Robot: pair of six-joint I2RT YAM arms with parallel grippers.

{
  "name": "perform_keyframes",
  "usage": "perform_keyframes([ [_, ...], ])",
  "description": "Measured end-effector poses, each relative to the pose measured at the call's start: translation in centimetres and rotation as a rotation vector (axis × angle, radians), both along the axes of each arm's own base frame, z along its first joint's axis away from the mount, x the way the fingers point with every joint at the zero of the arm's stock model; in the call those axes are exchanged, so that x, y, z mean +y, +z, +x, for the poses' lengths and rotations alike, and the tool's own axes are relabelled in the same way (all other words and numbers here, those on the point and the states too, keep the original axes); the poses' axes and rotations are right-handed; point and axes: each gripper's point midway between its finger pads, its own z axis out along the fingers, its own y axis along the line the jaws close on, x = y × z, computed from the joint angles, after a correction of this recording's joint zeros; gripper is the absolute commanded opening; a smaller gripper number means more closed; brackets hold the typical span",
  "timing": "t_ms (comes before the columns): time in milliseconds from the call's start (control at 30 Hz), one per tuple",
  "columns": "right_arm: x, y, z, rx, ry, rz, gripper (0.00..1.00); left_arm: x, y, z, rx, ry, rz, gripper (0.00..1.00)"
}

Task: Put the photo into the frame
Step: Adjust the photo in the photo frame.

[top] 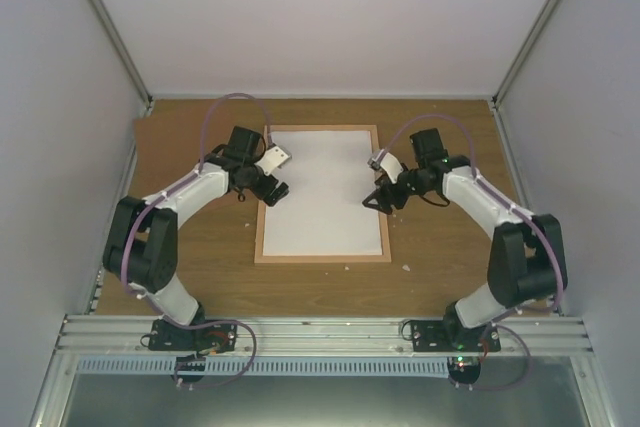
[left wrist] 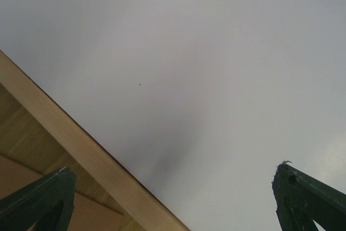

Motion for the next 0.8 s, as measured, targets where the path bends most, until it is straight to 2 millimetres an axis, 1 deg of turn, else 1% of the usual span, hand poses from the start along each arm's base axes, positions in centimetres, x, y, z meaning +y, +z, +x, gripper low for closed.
perform_keyframes([
  [67, -0.8, 0.9, 0.3, -0.078, -0.014, -0.048, 0.98, 0.0, 0.9, -0.1, -0.021, 0.000, -0.008, 0.99],
  [133, -1.6, 1.0, 0.5, -0.147, -0.028, -0.107, 1.00, 0.0, 1.6, -0.1, -0.039, 0.000, -0.015, 0.99],
  [200, -2.3, 0.2, 0.2, -0.176, -0.043, -0.165, 1.00, 0.0, 1.9, -0.1, -0.045, 0.000, -0.017, 0.99],
  [333, -3.5, -2.8, -1.0, -0.192, -0.047, -0.297, 1.00, 0.0, 1.8, -0.2, -0.042, 0.001, -0.017, 0.99],
  [400, -3.7, -3.7, -1.5, -0.200, -0.044, -0.341, 1.00, 0.0, 1.8, -0.2, -0.041, 0.002, -0.018, 0.99],
  [533, -4.0, -4.4, -1.7, -0.245, -0.038, -0.404, 1.00, 0.0, 1.8, -0.2, -0.041, 0.002, -0.019, 0.99],
  [800, -4.1, -5.7, -2.1, -0.291, -0.013, -0.469, 1.00, 0.0, 1.8, -0.2, -0.041, 0.003, -0.019, 0.99],
])
